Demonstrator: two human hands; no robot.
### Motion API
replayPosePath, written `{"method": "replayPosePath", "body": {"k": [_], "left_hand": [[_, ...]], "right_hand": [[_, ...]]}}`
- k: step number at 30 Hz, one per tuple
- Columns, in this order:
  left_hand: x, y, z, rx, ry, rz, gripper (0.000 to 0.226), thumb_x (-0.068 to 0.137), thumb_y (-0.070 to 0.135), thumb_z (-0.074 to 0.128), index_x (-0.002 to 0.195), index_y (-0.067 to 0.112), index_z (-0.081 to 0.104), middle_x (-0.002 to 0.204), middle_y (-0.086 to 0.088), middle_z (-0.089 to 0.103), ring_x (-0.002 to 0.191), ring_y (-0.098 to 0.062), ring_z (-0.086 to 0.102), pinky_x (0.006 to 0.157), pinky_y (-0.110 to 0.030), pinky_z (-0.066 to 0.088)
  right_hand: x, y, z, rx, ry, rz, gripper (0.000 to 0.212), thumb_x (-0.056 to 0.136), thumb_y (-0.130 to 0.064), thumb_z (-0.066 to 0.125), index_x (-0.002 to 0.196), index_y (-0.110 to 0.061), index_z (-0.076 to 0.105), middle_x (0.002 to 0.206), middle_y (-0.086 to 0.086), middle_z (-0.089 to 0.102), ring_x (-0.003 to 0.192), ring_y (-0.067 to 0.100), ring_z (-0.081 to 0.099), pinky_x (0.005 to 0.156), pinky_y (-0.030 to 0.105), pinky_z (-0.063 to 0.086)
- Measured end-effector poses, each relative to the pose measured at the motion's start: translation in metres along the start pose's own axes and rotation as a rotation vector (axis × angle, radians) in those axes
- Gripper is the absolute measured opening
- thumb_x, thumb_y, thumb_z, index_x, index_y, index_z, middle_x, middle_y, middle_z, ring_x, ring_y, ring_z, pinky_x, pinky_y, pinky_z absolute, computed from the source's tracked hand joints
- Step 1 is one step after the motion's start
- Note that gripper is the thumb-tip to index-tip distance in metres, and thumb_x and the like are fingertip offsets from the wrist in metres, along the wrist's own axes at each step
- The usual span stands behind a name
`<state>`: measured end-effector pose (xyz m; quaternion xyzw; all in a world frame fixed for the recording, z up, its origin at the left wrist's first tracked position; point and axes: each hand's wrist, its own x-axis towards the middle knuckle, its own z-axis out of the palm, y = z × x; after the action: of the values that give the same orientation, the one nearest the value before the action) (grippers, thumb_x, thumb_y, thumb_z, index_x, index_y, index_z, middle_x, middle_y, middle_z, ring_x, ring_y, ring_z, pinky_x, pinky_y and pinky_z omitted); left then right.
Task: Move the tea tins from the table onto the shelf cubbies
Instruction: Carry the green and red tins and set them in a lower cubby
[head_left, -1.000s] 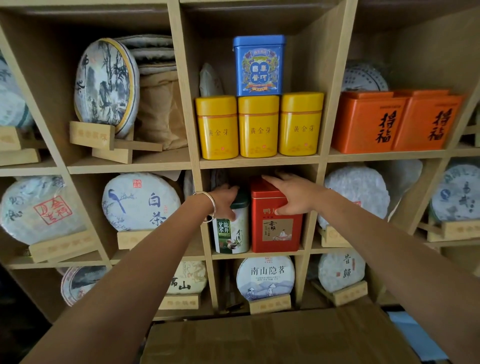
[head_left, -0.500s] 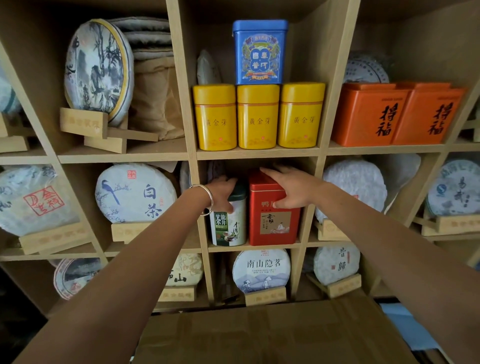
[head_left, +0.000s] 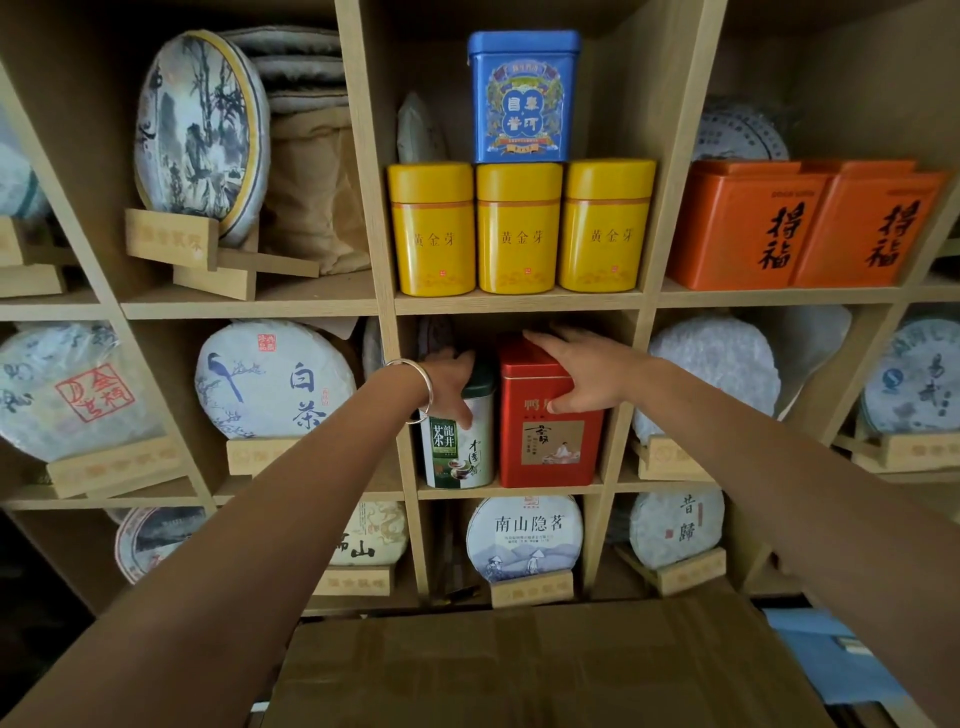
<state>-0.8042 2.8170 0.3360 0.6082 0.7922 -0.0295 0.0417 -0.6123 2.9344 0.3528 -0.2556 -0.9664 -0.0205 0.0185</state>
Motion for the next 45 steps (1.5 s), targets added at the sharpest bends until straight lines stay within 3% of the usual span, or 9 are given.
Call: {"method": "replayPosePath", "body": {"k": [5,8,10,14,19,23,30,37,45], "left_hand": [[-0.024,0.02,0.003,-0.082,0.376,0.107,0.112,0.07,0.049,0.074,0.153,0.015,0.006,0.154,-0.015,0.021,0.145,-0.029,0.014,0.117,-0.053,0.0],[-0.054,0.033,0.028,-0.263,0.657,0.203,0.079,0.08,0.032,0.065,0.148,0.015,0.028,0.146,-0.009,0.037,0.138,-0.024,0.03,0.117,-0.049,0.017],[-0.075,0.046,0.063,-0.34,0.757,0.247,0.058,0.082,0.025,0.058,0.137,0.019,0.044,0.135,-0.002,0.049,0.126,-0.014,0.044,0.109,-0.031,0.033],[-0.087,0.068,0.129,-0.678,0.617,0.006,0.029,0.087,0.018,0.058,0.115,0.027,0.06,0.114,0.009,0.062,0.095,-0.001,0.059,0.081,-0.019,0.051],[-0.066,0.076,0.158,-0.75,0.414,-0.229,0.038,0.092,0.021,0.057,0.129,0.014,0.053,0.122,-0.004,0.065,0.106,-0.016,0.063,0.083,-0.021,0.046],[-0.052,0.09,0.155,-0.736,0.42,-0.275,0.041,0.095,0.02,0.051,0.135,0.011,0.049,0.132,-0.005,0.06,0.117,-0.02,0.058,0.098,-0.035,0.048],[-0.044,0.098,0.156,-0.637,0.49,-0.373,0.033,0.094,0.026,0.052,0.125,0.014,0.055,0.119,-0.003,0.065,0.104,-0.022,0.063,0.08,-0.032,0.05],[-0.035,0.101,0.157,-0.588,0.522,-0.431,0.024,0.094,0.024,0.052,0.116,0.016,0.058,0.11,0.0,0.069,0.097,-0.022,0.066,0.069,-0.027,0.044],[-0.033,0.097,0.161,-0.568,0.549,-0.456,0.027,0.094,0.021,0.051,0.12,0.018,0.058,0.111,-0.001,0.069,0.092,-0.025,0.067,0.067,-0.029,0.046]], "right_hand": [[-0.026,-0.008,-0.008,0.12,0.272,-0.051,0.107,0.072,-0.054,0.074,0.152,-0.017,0.014,0.15,0.013,0.032,0.136,0.031,0.032,0.111,0.039,0.029],[-0.064,-0.011,0.014,0.138,0.532,-0.115,0.076,0.083,-0.041,0.068,0.144,-0.011,0.036,0.14,0.013,0.042,0.13,0.029,0.04,0.104,0.041,0.039],[-0.091,-0.012,0.042,0.127,0.634,-0.153,0.056,0.085,-0.033,0.065,0.133,-0.01,0.048,0.129,0.011,0.05,0.118,0.024,0.049,0.093,0.036,0.047],[-0.111,-0.009,0.099,0.37,0.528,0.019,0.033,0.089,-0.028,0.063,0.118,-0.014,0.058,0.112,0.0,0.057,0.097,0.013,0.057,0.075,0.022,0.047],[-0.111,-0.011,0.149,0.556,0.441,0.279,0.026,0.091,-0.014,0.061,0.117,-0.009,0.062,0.108,0.008,0.065,0.097,0.02,0.063,0.08,0.022,0.045],[-0.106,-0.016,0.159,0.605,0.441,0.345,0.017,0.091,-0.008,0.057,0.108,-0.006,0.059,0.09,0.004,0.059,0.086,0.024,0.065,0.068,0.024,0.047],[-0.094,-0.02,0.166,0.616,0.425,0.355,0.031,0.094,-0.012,0.053,0.124,-0.012,0.058,0.112,0.007,0.066,0.095,0.022,0.065,0.078,0.032,0.053],[-0.078,-0.019,0.171,0.559,0.405,0.446,0.017,0.096,-0.018,0.052,0.092,-0.004,0.061,0.084,0.009,0.066,0.077,0.022,0.065,0.066,0.032,0.052],[-0.072,-0.011,0.173,0.518,0.406,0.429,0.02,0.096,-0.021,0.052,0.093,-0.006,0.064,0.082,0.009,0.069,0.075,0.022,0.065,0.062,0.031,0.049]]}}
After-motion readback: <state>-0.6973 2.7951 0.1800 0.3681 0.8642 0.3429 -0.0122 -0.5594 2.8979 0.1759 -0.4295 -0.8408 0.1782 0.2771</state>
